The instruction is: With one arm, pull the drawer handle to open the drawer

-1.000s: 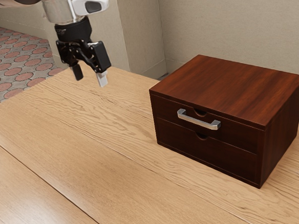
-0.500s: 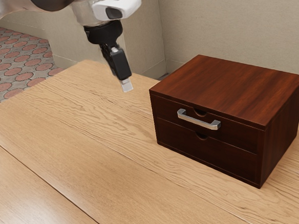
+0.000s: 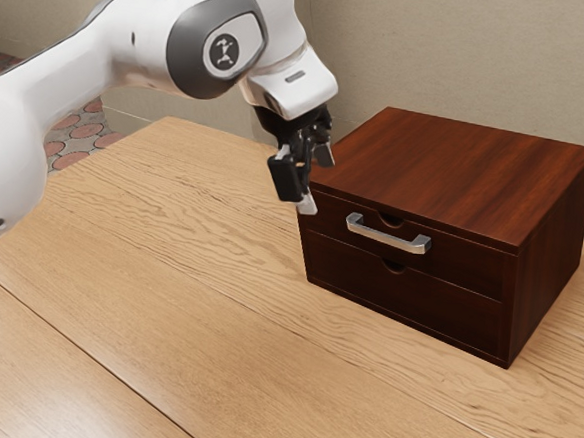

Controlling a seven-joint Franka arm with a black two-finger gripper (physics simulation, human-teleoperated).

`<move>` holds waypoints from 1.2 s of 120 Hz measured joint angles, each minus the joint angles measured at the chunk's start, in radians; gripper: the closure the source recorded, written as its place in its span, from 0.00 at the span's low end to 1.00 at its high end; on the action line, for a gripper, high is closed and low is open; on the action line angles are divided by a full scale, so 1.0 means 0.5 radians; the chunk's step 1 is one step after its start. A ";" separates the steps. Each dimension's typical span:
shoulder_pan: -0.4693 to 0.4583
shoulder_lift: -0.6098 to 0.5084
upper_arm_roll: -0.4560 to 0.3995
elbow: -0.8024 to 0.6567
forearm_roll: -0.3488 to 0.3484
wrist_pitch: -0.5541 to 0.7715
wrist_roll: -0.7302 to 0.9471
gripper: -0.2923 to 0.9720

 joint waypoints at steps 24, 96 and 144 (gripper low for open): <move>-0.026 0.026 -0.006 -0.027 -0.062 0.116 0.256 0.23; -0.116 -0.161 -0.005 -0.441 -0.087 0.410 0.657 0.23; -0.128 -0.177 -0.002 -0.623 -0.080 0.615 0.773 0.23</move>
